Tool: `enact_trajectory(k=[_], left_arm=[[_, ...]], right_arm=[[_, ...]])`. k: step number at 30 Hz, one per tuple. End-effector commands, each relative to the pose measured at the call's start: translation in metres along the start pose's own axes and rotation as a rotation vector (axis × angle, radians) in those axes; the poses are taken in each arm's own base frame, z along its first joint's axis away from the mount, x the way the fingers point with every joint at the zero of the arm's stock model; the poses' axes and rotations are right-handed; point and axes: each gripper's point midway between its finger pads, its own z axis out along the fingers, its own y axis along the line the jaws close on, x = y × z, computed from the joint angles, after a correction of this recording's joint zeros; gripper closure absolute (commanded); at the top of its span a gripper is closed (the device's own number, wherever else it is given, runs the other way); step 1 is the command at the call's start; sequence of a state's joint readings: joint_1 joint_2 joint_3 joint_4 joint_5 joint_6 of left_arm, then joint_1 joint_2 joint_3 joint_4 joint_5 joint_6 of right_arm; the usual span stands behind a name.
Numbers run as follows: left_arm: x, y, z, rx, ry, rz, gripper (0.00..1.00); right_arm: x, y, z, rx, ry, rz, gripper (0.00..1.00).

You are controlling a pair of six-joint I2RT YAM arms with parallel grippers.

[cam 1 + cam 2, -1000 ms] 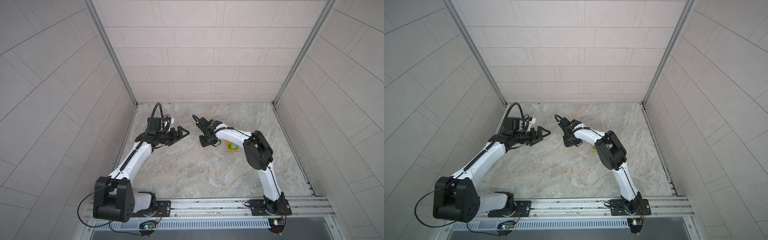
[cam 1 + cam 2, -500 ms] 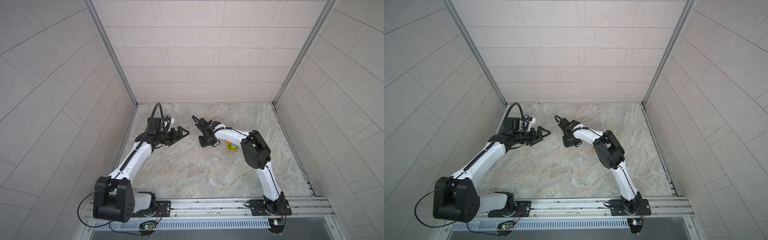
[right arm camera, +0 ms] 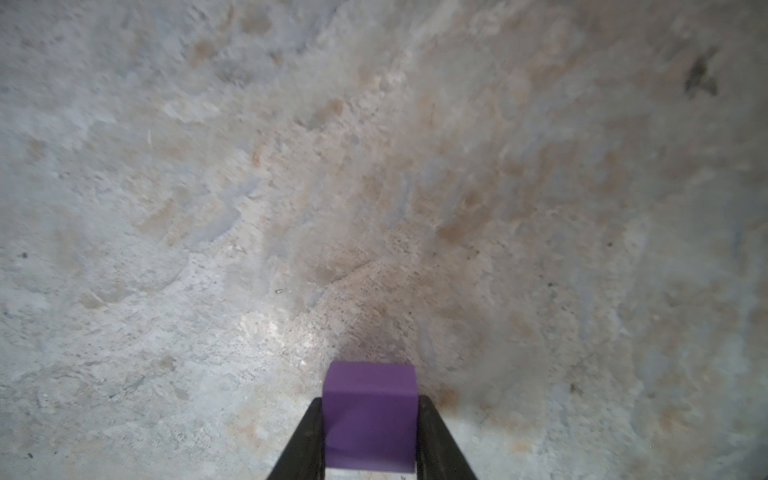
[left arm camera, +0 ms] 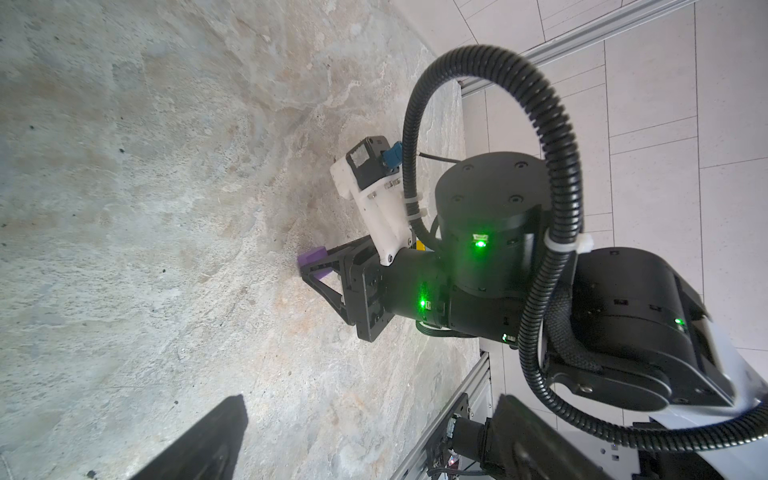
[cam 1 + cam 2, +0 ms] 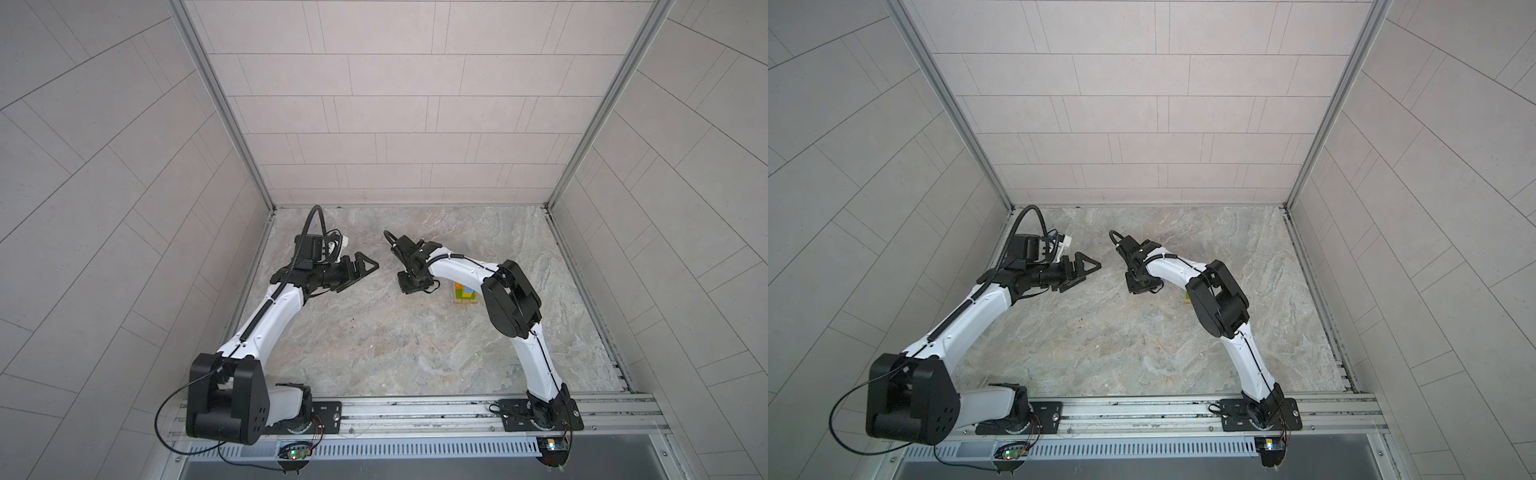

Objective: Build the wood block tower
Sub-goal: 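Lift the purple cube with the right gripper and carry it over the tower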

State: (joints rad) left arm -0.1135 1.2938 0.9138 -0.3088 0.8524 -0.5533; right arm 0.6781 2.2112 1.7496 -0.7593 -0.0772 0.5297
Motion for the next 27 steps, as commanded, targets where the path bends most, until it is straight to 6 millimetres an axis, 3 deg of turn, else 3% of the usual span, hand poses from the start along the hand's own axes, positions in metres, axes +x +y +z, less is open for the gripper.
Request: enact_trajectory(k=[1,6,14,27], left_arm=[[-0.001,-0.004,-0.004,0.013,-0.012,0.019,0.00],[-0.001,-0.003,-0.003,0.011,-0.012,0.016,0.00],[-0.001,-0.003,-0.003,0.012,-0.011,0.015,0.00],[-0.001,-0.005,-0.004,0.017,-0.013,0.017,0.00]], right_arm=[[-0.005,-0.004,-0.013,0.026,-0.014,-0.006,0.66],[-0.008,-0.008,-0.028,0.028,-0.032,-0.004,0.67],[-0.017,-0.019,-0.075,0.012,-0.096,0.043,0.72],[-0.013,-0.065,-0.146,0.064,-0.164,0.149,0.74]])
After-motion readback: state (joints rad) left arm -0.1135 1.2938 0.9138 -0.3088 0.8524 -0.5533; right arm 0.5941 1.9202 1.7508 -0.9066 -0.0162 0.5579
